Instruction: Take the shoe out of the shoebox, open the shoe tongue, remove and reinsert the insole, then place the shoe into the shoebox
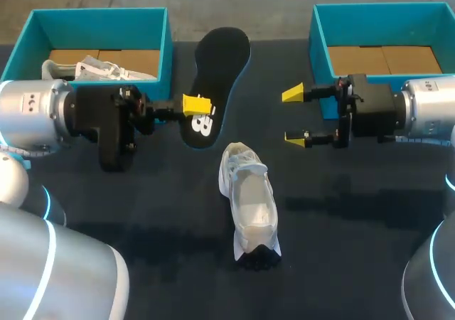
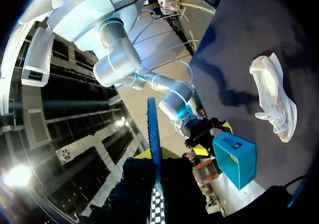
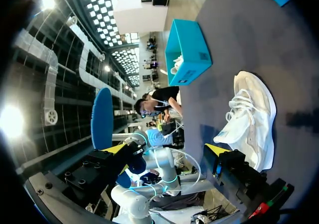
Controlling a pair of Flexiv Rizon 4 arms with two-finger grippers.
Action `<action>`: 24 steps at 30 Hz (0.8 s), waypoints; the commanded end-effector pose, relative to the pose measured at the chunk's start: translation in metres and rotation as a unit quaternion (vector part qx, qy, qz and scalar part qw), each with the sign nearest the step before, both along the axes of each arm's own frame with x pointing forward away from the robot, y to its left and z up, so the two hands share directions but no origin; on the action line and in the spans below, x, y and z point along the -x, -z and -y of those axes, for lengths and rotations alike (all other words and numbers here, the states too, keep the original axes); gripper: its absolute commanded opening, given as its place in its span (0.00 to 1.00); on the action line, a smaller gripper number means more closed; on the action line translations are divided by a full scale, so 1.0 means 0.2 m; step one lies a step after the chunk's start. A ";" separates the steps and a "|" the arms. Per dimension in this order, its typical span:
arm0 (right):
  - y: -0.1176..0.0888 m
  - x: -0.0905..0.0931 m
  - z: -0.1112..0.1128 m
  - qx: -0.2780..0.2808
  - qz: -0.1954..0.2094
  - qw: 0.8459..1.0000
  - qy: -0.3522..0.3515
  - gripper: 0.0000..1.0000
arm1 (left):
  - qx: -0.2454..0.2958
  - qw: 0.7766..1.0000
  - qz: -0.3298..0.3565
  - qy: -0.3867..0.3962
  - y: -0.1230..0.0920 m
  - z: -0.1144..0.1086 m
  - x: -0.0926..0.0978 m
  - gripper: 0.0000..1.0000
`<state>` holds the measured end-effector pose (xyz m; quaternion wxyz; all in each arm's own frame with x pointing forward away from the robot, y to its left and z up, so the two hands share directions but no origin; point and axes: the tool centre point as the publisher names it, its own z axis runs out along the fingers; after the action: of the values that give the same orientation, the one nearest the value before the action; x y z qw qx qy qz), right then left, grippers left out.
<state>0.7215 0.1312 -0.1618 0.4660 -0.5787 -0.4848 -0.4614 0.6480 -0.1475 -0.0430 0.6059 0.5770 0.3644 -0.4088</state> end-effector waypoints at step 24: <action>0.00 0.00 -0.01 0.001 0.000 1.000 0.002 1.00 | 0.001 1.000 0.006 -0.024 0.44 -0.01 -0.11 0.00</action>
<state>0.7211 0.1308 -0.1614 0.4658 -0.5792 -0.4847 -0.4611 0.6689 -0.1449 -0.1315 0.6186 0.5689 0.3748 -0.3914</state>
